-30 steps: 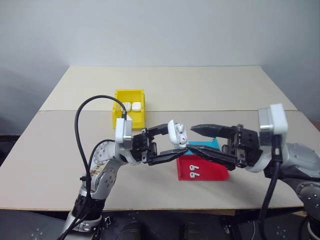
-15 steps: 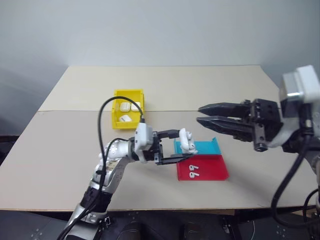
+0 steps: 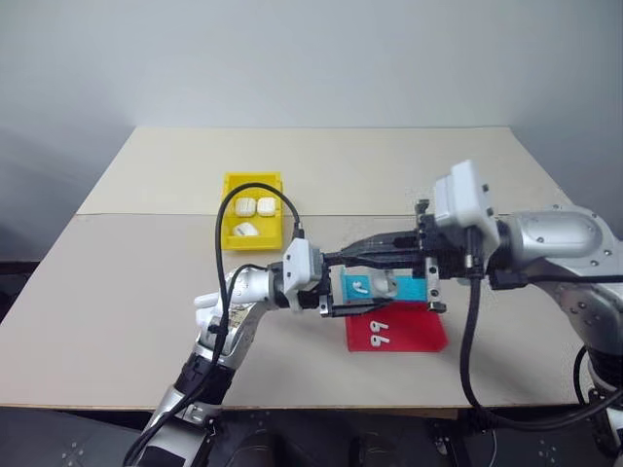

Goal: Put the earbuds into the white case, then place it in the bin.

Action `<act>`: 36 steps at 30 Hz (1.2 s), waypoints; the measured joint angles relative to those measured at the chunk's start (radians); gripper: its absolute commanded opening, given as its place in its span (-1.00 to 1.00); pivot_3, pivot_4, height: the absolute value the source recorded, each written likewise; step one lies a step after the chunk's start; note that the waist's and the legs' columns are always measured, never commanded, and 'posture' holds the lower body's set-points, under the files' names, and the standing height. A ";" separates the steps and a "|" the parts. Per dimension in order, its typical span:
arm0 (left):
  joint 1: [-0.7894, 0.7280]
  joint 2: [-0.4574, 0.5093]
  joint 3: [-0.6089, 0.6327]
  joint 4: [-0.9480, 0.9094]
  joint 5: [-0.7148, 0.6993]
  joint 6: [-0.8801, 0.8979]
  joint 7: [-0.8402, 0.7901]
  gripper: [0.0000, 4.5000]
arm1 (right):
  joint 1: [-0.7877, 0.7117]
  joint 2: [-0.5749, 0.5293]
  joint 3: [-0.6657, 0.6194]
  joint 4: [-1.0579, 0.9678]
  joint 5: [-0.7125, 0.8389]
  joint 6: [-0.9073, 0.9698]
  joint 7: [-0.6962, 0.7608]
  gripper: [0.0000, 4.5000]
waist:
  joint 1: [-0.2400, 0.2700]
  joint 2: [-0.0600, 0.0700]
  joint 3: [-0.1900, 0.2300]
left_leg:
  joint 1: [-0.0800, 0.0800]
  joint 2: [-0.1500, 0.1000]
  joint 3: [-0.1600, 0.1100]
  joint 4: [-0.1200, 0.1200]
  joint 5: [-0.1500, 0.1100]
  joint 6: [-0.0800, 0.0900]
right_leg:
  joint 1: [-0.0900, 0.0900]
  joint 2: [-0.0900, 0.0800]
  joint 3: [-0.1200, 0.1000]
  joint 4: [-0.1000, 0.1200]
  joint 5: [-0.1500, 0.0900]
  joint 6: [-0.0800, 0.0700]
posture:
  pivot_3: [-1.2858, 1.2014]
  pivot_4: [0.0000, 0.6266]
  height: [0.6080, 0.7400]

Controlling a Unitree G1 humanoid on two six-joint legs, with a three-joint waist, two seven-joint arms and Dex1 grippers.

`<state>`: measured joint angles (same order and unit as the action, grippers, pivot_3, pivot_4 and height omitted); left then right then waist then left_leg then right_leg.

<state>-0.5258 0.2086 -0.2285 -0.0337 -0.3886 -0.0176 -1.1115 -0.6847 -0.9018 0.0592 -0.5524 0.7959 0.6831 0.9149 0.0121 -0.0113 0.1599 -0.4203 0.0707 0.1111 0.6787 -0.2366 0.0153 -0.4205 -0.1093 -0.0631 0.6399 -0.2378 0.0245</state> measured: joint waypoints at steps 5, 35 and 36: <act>0.005 0.016 0.011 -0.003 -0.018 0.017 -0.003 0.24 | 0.042 -0.032 -0.011 -0.003 -0.049 -0.020 0.033 -0.98 | 0.000 0.000 0.000 | 0.000 0.000 0.000 0.000 0.000 0.000 | 0.000 0.000 0.000 0.000 0.000 0.000 | 0.03 -0.52 1.00; -0.312 0.004 0.291 0.460 0.537 0.191 1.116 0.24 | 0.210 0.043 -0.329 0.024 0.133 0.030 -0.200 -0.98 | 0.003 -0.002 0.000 | -0.001 -0.001 0.000 0.000 0.000 0.001 | 0.000 -0.001 -0.002 -0.001 0.001 0.002 | 0.03 -0.52 1.00; -0.312 0.004 0.291 0.473 0.541 0.205 1.124 0.24 | 0.215 0.042 -0.319 0.025 0.126 0.030 -0.199 -0.98 | 0.003 -0.002 0.000 | -0.002 -0.001 0.000 0.000 0.000 0.001 | 0.000 -0.001 -0.002 -0.001 0.001 0.002 | 0.03 -0.52 1.00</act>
<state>-0.8376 0.2130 0.0621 0.4392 0.1524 0.1878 0.0122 -0.4697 -0.8598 -0.2600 -0.5273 0.9222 0.7128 0.7154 0.0150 -0.0132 0.1601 -0.4219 0.0695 0.1108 0.6784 -0.2363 0.0166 -0.4207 -0.1104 -0.0651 0.6390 -0.2367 0.0262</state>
